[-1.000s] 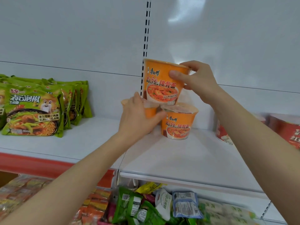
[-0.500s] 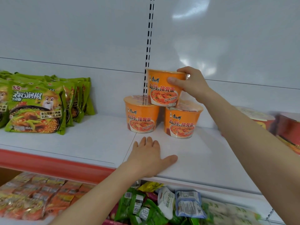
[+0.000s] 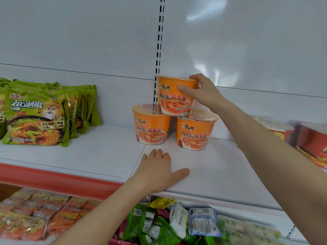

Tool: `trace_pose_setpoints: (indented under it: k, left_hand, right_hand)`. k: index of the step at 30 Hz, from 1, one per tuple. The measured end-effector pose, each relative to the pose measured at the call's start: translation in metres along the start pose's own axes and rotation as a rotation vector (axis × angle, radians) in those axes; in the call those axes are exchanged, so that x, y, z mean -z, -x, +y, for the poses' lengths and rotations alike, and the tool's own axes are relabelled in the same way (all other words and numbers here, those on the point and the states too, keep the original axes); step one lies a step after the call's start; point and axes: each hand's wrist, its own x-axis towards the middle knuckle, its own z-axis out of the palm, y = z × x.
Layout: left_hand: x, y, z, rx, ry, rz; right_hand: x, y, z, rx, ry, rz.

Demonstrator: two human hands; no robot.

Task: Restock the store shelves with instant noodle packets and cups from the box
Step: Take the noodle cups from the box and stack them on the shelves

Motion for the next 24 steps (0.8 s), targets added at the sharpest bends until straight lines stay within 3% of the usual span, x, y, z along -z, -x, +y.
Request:
trace_pose_setpoints:
  k: [3, 7, 9, 18, 24]
  left_hand:
    - [0.002, 0.002, 0.000, -0.015, 0.012, 0.038]
    - [0.002, 0.005, 0.000, -0.063, 0.056, 0.123]
    - [0.002, 0.007, 0.001, -0.091, 0.083, 0.228]
    - [0.013, 0.036, 0.004, -0.252, -0.069, 0.652]
    - [0.035, 0.093, -0.045, -0.084, -0.171, 0.746]
  right_hand:
    - [0.009, 0.003, -0.004, -0.026, 0.022, -0.025]
    - [0.023, 0.017, -0.010, 0.138, 0.167, 0.262]
    - [0.023, 0.027, -0.015, 0.215, 0.168, 0.321]
    - [-0.022, 0.053, -0.051, 0.411, 0.148, -0.044]
    - [-0.075, 0.058, -0.096, 0.502, 0.128, -0.175]
